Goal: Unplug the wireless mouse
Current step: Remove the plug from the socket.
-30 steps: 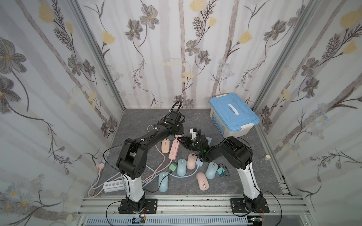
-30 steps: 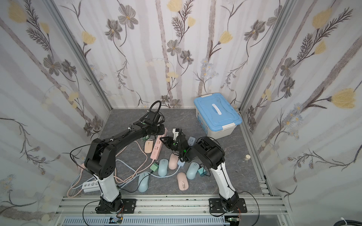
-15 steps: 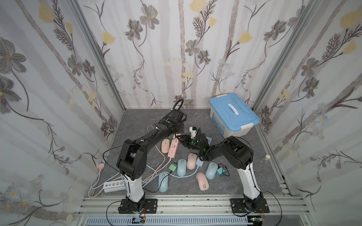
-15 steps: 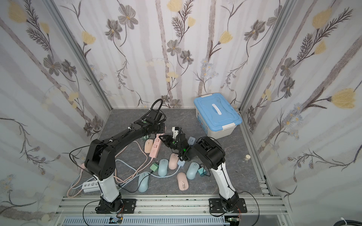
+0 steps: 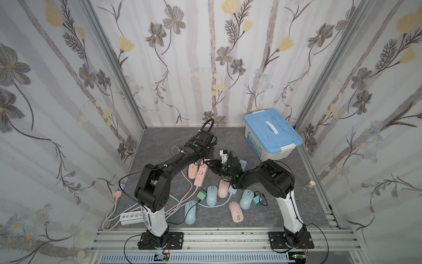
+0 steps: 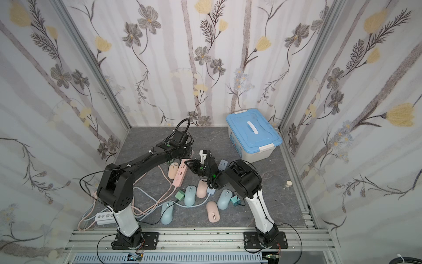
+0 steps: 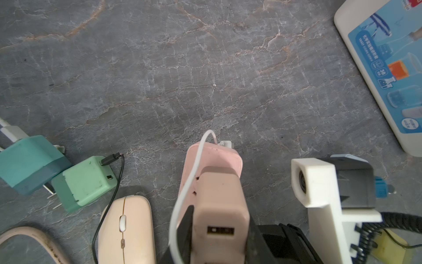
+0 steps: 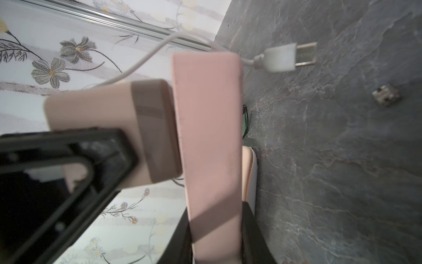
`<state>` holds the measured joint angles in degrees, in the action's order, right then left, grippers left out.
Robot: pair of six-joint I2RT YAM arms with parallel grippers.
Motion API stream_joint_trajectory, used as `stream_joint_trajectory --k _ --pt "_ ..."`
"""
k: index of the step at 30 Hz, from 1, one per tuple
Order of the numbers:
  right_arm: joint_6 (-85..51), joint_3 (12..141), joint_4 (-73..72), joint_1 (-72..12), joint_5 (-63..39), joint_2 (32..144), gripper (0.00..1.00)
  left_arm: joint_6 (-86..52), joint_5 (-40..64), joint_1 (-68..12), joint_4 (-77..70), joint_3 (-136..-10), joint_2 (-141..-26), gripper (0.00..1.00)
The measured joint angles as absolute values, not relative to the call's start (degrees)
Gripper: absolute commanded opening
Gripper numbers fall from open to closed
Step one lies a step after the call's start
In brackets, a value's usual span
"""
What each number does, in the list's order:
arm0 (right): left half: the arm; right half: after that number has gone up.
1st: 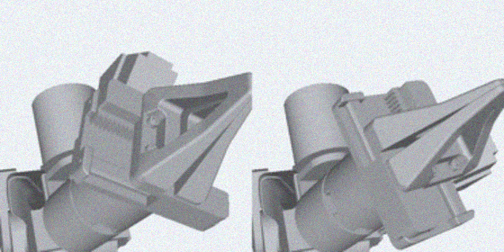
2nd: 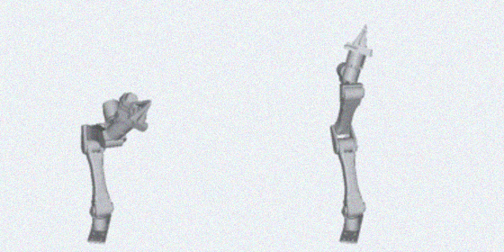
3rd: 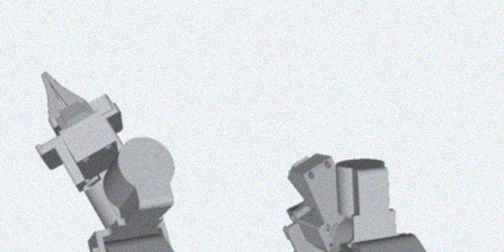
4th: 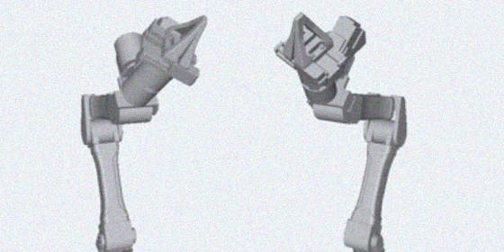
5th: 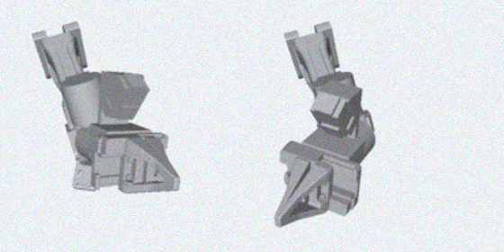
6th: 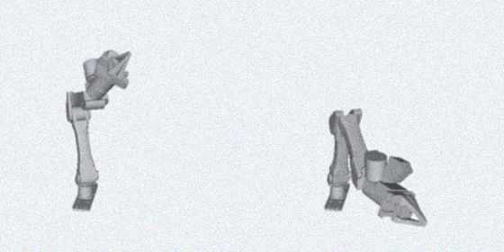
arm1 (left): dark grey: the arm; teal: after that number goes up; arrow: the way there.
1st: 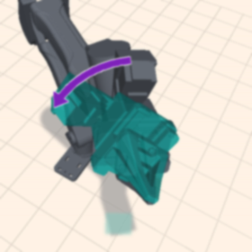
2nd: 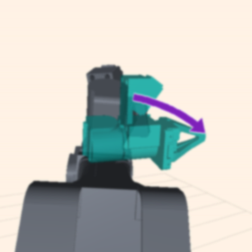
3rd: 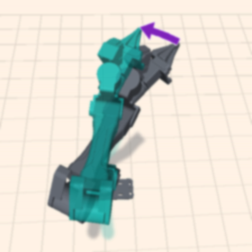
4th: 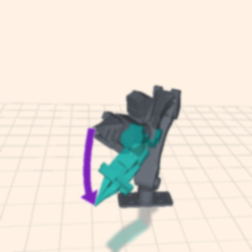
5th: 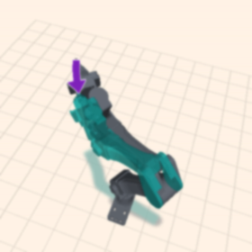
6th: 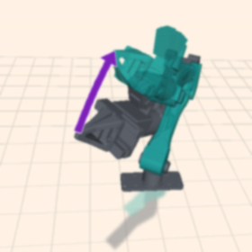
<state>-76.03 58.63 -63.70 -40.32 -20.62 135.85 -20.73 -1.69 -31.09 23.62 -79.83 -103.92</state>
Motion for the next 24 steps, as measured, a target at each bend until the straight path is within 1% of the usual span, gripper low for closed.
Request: stream_joint_trajectory --k 6,11,14,18,21,24 --pt "-76.6 59.1 -64.3 -39.8 -18.3 135.9 0.0 -21.5 -1.1 -30.9 34.4 -93.0 -110.9 0.0" --pt "-77.1 59.1 -62.3 -39.9 -18.2 135.9 0.0 -22.9 3.5 -29.1 38.4 -96.4 -113.8 0.0" --pt "-77.0 59.1 -62.0 -40.0 -18.9 135.9 0.0 -22.9 0.3 -30.4 35.6 -92.4 -111.6 0.0" --pt "-76.4 59.1 -64.0 -40.2 -20.9 135.9 0.0 -19.9 -7.9 -33.6 25.9 -81.4 -104.2 0.0" --pt "-76.0 59.1 -64.0 -40.2 -21.2 136.1 0.0 -19.4 -8.5 -33.8 19.9 -76.6 -102.3 0.0" --pt "-76.1 59.1 -63.5 -40.1 -21.2 136.2 0.0 -20.1 -8.3 -33.8 18.4 -75.9 -102.6 0.0"
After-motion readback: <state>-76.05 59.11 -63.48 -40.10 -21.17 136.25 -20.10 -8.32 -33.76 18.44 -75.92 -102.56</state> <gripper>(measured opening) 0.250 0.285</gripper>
